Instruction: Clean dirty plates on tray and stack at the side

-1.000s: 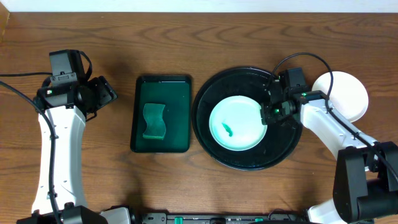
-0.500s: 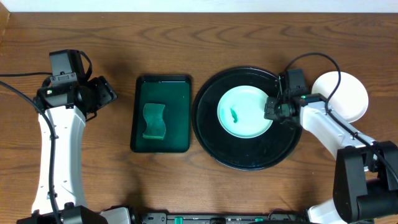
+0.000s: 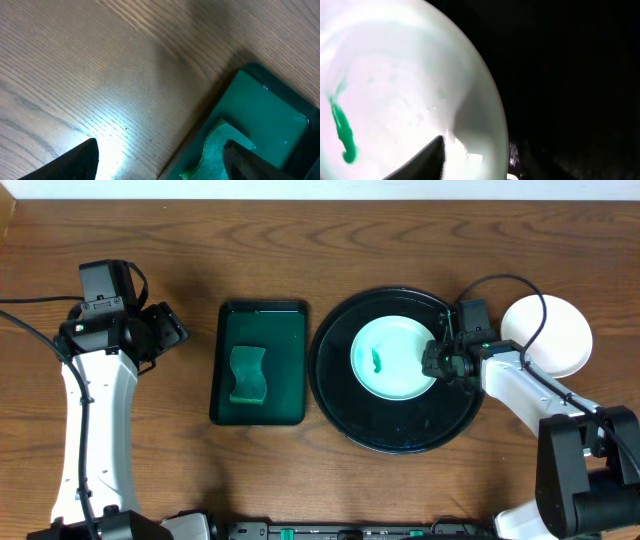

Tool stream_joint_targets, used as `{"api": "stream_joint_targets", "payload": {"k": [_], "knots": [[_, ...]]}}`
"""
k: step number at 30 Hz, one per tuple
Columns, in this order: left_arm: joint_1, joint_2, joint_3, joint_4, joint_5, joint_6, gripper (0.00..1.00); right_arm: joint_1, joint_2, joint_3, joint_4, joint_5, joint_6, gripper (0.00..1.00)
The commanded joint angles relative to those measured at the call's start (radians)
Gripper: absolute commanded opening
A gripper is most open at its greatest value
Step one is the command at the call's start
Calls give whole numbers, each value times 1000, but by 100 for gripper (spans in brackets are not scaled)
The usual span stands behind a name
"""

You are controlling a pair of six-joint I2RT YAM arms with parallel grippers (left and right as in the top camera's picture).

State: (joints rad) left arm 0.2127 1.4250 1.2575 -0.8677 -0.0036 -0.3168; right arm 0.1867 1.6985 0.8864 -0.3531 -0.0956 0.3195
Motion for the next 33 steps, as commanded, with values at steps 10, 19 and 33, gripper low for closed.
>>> {"api": "stream_joint_targets", "payload": {"k": [10, 19, 33], "knots": [[3, -1, 11, -4, -8, -2, 79, 4, 14, 5, 81, 79, -171, 32], [3, -1, 11, -4, -8, -2, 80, 3, 24, -6, 91, 80, -171, 29], [3, -1, 11, -4, -8, -2, 79, 2, 37, -5, 89, 31, -104, 1]]}}
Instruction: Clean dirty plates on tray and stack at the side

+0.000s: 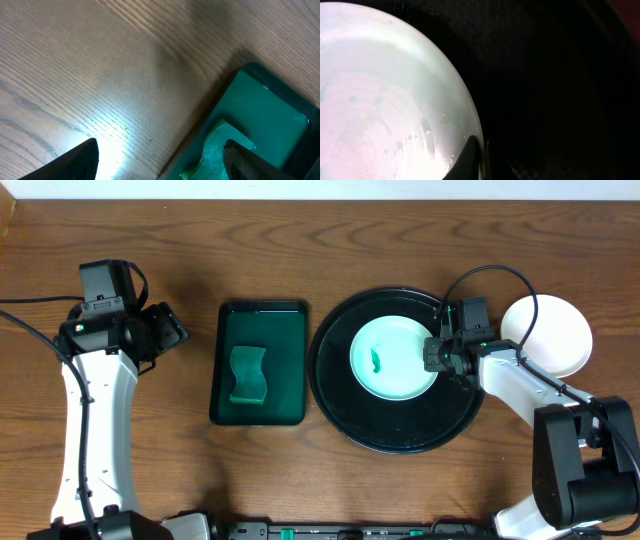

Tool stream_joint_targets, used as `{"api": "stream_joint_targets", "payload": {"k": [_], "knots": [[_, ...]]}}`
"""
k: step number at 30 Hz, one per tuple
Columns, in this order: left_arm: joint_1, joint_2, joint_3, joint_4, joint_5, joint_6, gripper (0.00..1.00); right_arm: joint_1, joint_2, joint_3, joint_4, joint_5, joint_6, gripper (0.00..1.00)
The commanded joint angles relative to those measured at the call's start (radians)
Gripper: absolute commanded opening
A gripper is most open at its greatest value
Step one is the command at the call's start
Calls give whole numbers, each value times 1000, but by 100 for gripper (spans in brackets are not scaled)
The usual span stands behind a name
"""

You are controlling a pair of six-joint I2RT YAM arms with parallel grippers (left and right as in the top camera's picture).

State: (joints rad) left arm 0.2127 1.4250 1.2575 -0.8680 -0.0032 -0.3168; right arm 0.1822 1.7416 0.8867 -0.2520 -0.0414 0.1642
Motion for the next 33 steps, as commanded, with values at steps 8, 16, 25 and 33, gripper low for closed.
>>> {"api": "stream_joint_targets", "payload": {"k": [8, 16, 25, 33], "knots": [[3, -1, 11, -3, -9, -2, 79, 6, -42, -6, -81, -71, 164, 1], [3, -1, 11, -3, -9, -2, 79, 9, -42, -6, -94, -84, 164, 1], [3, -1, 11, -3, -9, -2, 79, 8, -42, -6, -133, -83, 140, 1], [3, -1, 11, -3, -9, -2, 80, 8, -42, -6, -117, -79, 107, 7]]}}
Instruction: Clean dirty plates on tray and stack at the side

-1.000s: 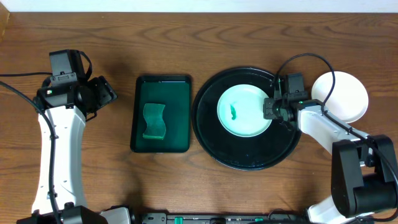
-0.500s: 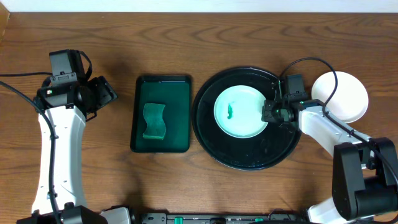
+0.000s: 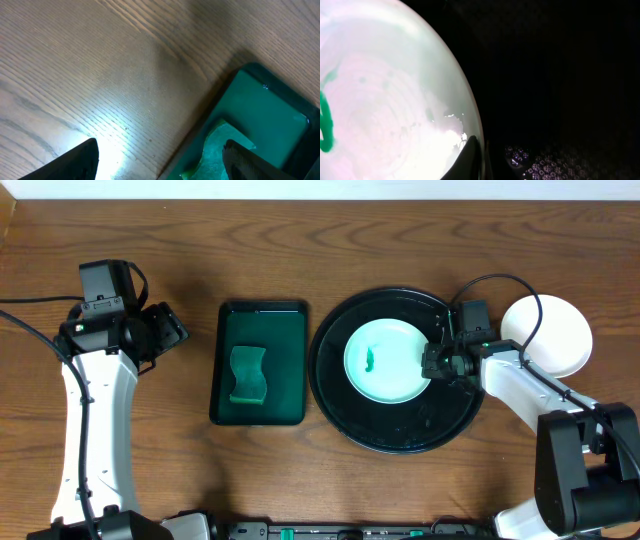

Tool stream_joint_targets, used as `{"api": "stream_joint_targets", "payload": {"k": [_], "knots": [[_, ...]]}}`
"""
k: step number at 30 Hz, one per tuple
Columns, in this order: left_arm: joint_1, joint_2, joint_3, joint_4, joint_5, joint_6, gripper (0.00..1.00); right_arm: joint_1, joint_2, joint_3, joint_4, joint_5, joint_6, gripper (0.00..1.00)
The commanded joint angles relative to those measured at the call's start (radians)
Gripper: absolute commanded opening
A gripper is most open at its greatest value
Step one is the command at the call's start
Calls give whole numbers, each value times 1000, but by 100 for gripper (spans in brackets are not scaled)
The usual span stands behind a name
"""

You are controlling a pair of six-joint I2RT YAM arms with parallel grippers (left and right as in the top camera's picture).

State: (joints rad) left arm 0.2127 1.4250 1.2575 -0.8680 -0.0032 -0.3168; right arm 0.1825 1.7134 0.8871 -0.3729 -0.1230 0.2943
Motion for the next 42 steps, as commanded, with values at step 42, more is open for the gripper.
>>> {"api": "stream_joint_targets", "payload": {"k": [42], "knots": [[3, -1, 11, -3, -9, -2, 79, 9, -10, -6, 51, 29, -86, 40]]}}
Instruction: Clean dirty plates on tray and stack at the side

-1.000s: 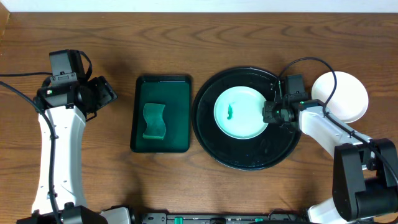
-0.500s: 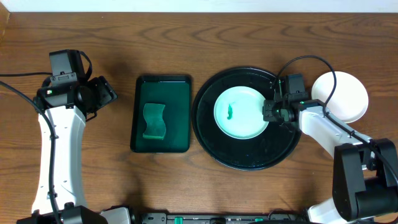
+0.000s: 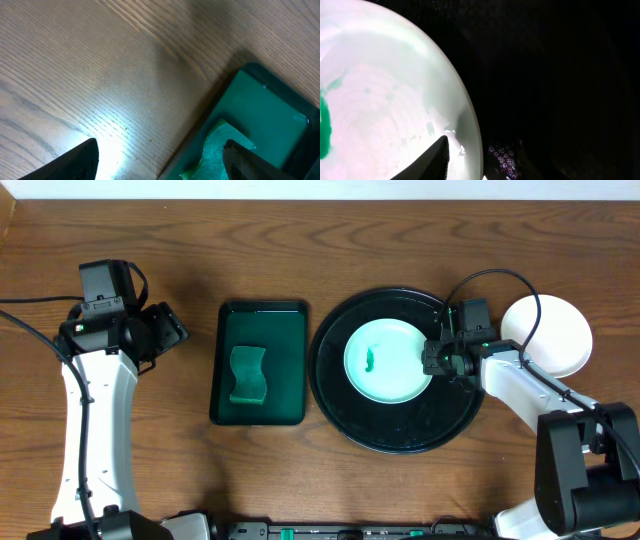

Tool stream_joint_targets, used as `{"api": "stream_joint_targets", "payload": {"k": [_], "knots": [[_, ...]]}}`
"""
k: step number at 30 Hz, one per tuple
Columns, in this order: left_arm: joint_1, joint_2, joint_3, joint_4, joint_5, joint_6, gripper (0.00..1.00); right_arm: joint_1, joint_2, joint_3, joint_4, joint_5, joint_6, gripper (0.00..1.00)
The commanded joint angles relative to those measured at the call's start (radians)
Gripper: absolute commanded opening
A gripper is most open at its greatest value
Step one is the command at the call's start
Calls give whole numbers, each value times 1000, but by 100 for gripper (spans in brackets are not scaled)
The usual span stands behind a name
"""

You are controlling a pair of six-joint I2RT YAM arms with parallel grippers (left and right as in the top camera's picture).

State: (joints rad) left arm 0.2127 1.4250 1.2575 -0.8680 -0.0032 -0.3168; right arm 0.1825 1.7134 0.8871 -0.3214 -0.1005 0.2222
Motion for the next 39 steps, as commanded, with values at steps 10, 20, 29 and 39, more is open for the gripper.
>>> {"api": "stream_joint_targets", "payload": {"k": [10, 20, 29, 39], "knots": [[3, -1, 11, -3, -9, -2, 79, 9, -10, -6, -5, 6, -14, 41], [3, -1, 11, -147, 197, -2, 80, 9, -10, -6, -4, 6, -14, 41], [3, -1, 10, -208, 362, -2, 80, 9, -10, -6, -4, 6, -14, 41], [-107, 0, 8, -241, 271, 2, 72, 9, -10, -6, -4, 6, -14, 41]]}}
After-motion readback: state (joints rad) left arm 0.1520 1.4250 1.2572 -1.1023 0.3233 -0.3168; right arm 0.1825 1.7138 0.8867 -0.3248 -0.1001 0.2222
